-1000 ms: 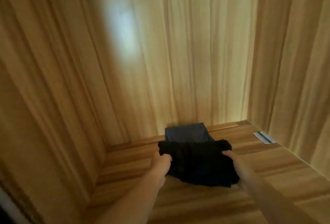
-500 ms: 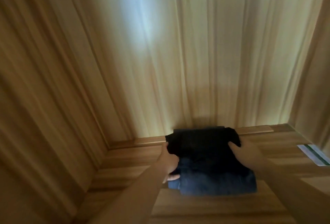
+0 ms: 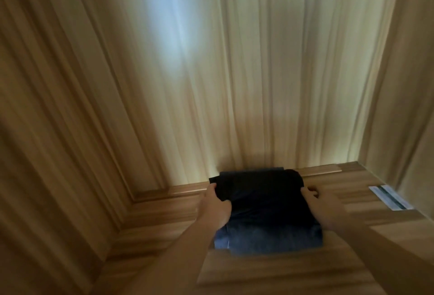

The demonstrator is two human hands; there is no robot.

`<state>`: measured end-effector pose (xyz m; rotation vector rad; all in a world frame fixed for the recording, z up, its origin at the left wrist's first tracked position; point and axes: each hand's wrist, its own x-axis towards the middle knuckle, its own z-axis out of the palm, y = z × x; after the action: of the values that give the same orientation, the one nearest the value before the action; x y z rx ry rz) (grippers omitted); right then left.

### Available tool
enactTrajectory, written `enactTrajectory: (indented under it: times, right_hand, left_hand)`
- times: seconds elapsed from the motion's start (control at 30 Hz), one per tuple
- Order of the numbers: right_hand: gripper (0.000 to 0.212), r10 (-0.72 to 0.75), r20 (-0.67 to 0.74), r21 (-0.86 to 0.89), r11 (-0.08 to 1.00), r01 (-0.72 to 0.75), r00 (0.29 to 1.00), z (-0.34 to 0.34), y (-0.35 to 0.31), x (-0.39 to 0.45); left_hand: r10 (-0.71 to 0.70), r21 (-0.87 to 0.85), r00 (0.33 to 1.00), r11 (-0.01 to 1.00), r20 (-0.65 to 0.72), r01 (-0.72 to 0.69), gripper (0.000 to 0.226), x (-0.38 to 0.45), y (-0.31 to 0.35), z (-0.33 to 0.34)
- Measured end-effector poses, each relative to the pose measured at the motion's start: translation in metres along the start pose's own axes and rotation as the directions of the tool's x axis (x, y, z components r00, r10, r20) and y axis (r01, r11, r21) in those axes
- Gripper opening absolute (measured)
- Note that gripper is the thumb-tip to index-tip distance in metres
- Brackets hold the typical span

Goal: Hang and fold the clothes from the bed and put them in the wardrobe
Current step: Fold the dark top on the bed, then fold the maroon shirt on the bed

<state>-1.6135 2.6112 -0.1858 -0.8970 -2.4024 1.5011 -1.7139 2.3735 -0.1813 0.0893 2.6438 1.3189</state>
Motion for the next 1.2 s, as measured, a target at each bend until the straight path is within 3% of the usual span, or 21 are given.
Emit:
enactTrajectory:
  times: [0.07,0.1,0.17,0.27,0.43,0.57,0.7,1.0,1.2]
  right_hand:
    - [0.078,-0.078,-0.012,-0.108,0.991,0.076,0.997,-0.013,-0.002,-0.011]
    - [0.077,-0.123,-0.009,-0.183,0.976,0.119,0.992,-0.019,-0.006,-0.019]
    - [0.05,-0.148,-0.031,-0.247,0.96,0.135,0.989,-0.031,-0.026,-0.049]
    - [0.027,-0.188,-0.065,-0.385,0.911,0.149,0.98,-0.048,-0.048,-0.095]
    - [0.056,-0.212,-0.146,-0.565,0.82,0.094,0.966,-0.076,-0.055,-0.19]
    - [0.058,-0.183,-0.261,-0.705,0.707,-0.057,0.948,-0.082,-0.04,-0.29]
    - [0.055,-0.107,-0.341,-0.729,0.657,-0.191,0.934,-0.076,-0.021,-0.388]
    - [0.055,0.084,-0.515,-0.585,0.693,-0.421,0.853,-0.074,0.028,-0.572]
    - [0.043,0.191,-0.645,-0.417,0.723,-0.551,0.74,-0.066,0.062,-0.718]
  left_hand:
    - [0.094,0.14,0.996,0.986,0.005,-0.093,0.066,-0.016,0.018,-0.007]
    - [0.111,0.147,0.993,0.982,0.037,-0.116,0.066,-0.025,0.028,-0.009]
    - [0.132,0.138,0.987,0.98,0.093,-0.144,0.066,-0.046,0.044,-0.015]
    - [0.188,0.185,0.967,0.958,0.17,-0.218,0.06,-0.079,0.06,-0.018]
    - [0.356,0.2,0.886,0.884,0.295,-0.422,0.054,-0.143,0.072,-0.021]
    - [0.46,0.159,0.769,0.804,0.444,-0.573,0.049,-0.206,0.059,-0.024]
    - [0.549,0.138,0.632,0.685,0.548,-0.715,0.051,-0.26,0.032,-0.034]
    - [0.684,0.053,0.314,0.374,0.659,-0.926,0.054,-0.354,-0.008,-0.064]
    - [0.66,-0.065,0.132,0.266,0.739,-0.962,0.048,-0.453,-0.039,-0.071]
